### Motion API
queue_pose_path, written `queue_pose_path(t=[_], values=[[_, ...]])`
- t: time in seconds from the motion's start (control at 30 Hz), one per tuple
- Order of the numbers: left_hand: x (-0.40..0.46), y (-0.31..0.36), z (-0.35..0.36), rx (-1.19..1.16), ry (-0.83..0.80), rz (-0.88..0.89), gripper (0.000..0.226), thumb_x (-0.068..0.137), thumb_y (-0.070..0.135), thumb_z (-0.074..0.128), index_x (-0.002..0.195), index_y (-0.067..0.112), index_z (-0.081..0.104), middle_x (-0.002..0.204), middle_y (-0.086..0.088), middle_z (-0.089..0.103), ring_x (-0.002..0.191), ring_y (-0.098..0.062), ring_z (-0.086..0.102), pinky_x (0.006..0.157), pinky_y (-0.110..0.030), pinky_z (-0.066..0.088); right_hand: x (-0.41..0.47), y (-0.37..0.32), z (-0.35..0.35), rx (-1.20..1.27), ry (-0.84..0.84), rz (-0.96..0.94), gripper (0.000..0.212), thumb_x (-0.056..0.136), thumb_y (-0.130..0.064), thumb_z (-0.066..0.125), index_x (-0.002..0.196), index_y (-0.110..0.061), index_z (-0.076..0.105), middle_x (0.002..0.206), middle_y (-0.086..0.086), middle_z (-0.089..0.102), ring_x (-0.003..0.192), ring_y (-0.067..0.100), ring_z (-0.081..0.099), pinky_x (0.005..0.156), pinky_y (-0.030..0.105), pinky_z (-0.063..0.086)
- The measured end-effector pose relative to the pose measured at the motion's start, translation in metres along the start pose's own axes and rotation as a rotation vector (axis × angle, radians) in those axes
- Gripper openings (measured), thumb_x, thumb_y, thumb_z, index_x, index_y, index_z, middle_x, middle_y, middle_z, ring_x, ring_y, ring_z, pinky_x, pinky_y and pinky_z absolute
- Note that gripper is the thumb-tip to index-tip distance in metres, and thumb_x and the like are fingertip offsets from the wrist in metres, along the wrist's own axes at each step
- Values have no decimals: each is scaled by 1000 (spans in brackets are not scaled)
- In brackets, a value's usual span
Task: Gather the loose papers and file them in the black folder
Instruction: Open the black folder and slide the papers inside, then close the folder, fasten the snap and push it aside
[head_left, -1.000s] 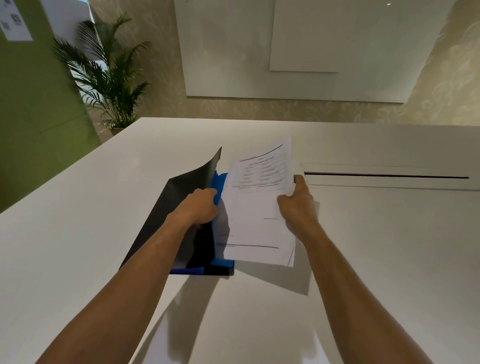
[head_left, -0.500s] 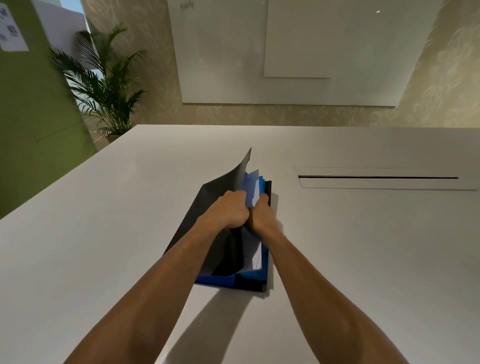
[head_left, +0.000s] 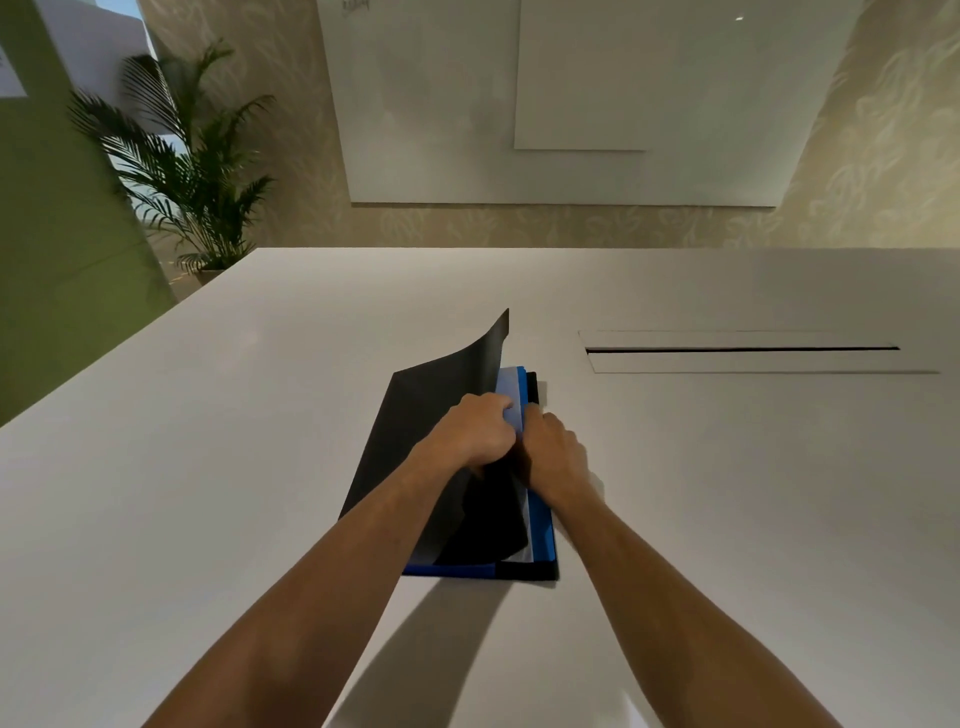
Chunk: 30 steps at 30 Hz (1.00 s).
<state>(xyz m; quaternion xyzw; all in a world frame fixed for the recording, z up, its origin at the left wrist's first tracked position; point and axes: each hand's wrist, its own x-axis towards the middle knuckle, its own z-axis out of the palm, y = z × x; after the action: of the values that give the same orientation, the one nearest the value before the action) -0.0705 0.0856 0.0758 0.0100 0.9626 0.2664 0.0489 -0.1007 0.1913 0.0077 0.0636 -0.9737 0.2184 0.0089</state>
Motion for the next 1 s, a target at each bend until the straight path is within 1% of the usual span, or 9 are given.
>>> queue_pose_path(t=[0.17,0.3,0.4,0.47,0.63,0.73,0.8,0.9,1.0], values=[[7,-1,15,-13,-26,33,46,96,22,51,141,21,44,136,-10,54,103,-23,61,79,-27,46,6,20,-7,133,86,-34,27,99,-29,53,114,-7,56,109,15,62,88,28,62,72,34,47],[11,1,21,-25,-10,43,34,95,20,51,129,20,54,106,-4,64,81,-14,62,72,-25,50,10,34,-8,346,111,-1,25,95,-29,60,96,-4,66,89,11,68,68,15,54,58,26,41],[14,2,21,-21,-11,42,29,96,19,49,123,22,57,79,8,54,64,-9,56,55,-20,44,13,42,-11,426,76,20,34,94,-39,61,76,-11,59,67,1,59,57,11,49,52,25,38],[13,3,19,-10,-12,49,30,96,20,48,125,24,55,77,8,53,62,-10,57,51,-19,43,15,44,-14,475,43,56,38,94,-43,60,71,-15,51,62,0,56,55,12,50,52,25,39],[9,7,23,27,-64,54,43,93,26,54,135,29,43,106,-7,62,68,-19,67,56,-28,59,14,53,-16,775,-7,213,28,93,-33,62,83,-7,58,59,12,63,42,19,54,43,28,46],[11,9,33,142,-54,94,54,89,32,59,138,30,36,105,-7,62,75,-20,65,65,-34,59,11,59,-13,863,51,215,21,93,-23,62,87,-4,60,58,11,63,45,20,55,46,31,48],[13,8,40,259,12,137,63,86,42,61,141,26,33,98,-4,62,75,-18,60,70,-34,53,7,60,-11,871,76,197,21,93,-26,64,94,-5,63,64,10,65,49,19,57,48,30,49],[16,1,46,413,105,151,62,78,64,59,121,21,47,86,1,58,72,-15,51,68,-32,40,-2,58,-9,801,111,122,26,90,-35,68,107,-16,61,90,3,67,64,17,65,53,27,51],[21,-15,46,427,128,137,51,73,73,57,88,24,54,74,6,55,68,-13,54,67,-31,43,-12,55,-8,659,147,2,33,90,-40,68,117,-26,57,109,-6,62,84,16,67,61,22,51]])
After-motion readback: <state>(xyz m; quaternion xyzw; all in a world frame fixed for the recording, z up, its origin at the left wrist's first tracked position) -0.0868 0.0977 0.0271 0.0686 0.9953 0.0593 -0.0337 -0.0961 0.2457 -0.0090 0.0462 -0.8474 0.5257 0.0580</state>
